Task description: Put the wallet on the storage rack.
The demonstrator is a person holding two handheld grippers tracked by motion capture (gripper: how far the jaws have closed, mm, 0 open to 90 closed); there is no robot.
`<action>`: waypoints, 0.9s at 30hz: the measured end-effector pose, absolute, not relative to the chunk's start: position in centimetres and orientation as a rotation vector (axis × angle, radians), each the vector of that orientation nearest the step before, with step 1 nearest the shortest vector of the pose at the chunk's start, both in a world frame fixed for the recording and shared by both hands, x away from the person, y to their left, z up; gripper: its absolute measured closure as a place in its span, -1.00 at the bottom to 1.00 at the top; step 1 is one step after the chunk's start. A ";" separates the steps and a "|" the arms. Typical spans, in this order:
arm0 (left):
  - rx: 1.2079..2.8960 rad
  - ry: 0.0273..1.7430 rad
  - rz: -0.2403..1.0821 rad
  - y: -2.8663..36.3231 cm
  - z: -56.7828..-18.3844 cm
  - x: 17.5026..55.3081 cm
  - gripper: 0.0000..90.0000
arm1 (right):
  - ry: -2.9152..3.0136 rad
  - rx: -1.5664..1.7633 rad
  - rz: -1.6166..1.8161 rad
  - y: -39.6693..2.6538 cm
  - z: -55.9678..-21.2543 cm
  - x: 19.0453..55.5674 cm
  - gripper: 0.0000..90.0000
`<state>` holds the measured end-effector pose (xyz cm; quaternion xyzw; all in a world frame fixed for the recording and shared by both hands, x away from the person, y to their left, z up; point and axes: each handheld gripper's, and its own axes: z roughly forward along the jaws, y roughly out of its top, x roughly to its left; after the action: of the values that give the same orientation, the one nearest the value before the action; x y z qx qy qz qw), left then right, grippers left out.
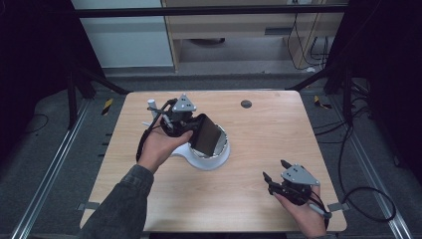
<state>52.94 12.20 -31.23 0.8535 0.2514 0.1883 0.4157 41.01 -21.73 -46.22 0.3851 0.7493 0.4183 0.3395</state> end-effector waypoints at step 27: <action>2.125 0.738 0.446 10.9 -33.8 55.3 0.85 | 1.971 0.999 1.085 -21.6 -46.4 41.1 -0.41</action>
<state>55.26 10.94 -33.81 0.8445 0.2935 0.1771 0.4114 41.07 -21.57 -46.42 0.3828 0.7548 0.4154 0.3334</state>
